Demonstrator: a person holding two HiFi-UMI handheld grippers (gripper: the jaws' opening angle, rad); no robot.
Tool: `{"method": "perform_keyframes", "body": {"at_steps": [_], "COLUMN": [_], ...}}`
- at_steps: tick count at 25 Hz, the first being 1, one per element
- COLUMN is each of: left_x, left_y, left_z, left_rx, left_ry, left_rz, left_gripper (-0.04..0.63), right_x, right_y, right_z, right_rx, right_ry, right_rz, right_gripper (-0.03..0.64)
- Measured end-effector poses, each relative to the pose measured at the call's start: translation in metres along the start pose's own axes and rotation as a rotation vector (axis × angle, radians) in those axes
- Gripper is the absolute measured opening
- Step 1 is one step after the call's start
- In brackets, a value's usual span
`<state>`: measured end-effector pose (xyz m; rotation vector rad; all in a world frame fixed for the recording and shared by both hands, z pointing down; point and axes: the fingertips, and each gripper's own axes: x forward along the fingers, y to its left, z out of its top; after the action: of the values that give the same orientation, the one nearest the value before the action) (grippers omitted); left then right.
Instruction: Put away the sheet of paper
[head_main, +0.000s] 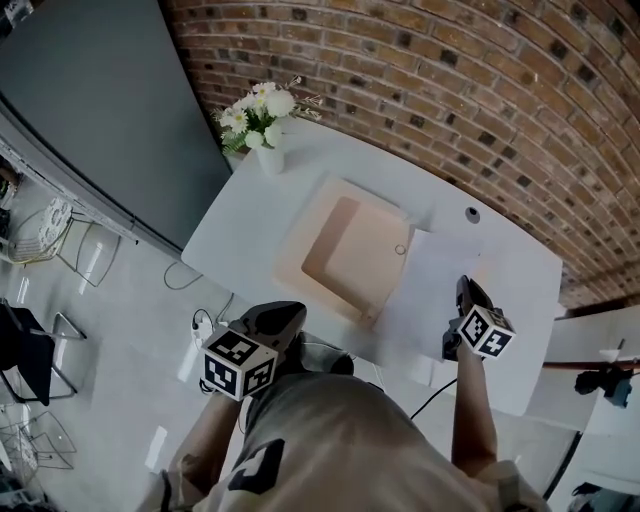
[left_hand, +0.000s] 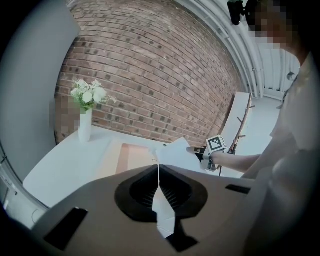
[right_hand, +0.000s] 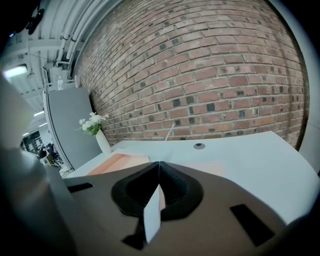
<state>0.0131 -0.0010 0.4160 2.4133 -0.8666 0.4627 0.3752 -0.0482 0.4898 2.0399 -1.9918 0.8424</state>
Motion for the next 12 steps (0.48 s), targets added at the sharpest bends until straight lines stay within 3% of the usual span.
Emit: {"method": "perform_keyframes", "body": {"at_steps": [12], "left_x": [0.006], "left_y": [0.013], "left_z": [0.009], "left_rx": [-0.001], "left_ry": [-0.006], "left_rz": [-0.012], "left_gripper": [0.02], "right_x": [0.013], "right_y": [0.004], "right_z": [0.006], "right_rx": [0.059], "right_ry": [0.0], "right_rz": [0.003], "right_gripper": [0.023]}}
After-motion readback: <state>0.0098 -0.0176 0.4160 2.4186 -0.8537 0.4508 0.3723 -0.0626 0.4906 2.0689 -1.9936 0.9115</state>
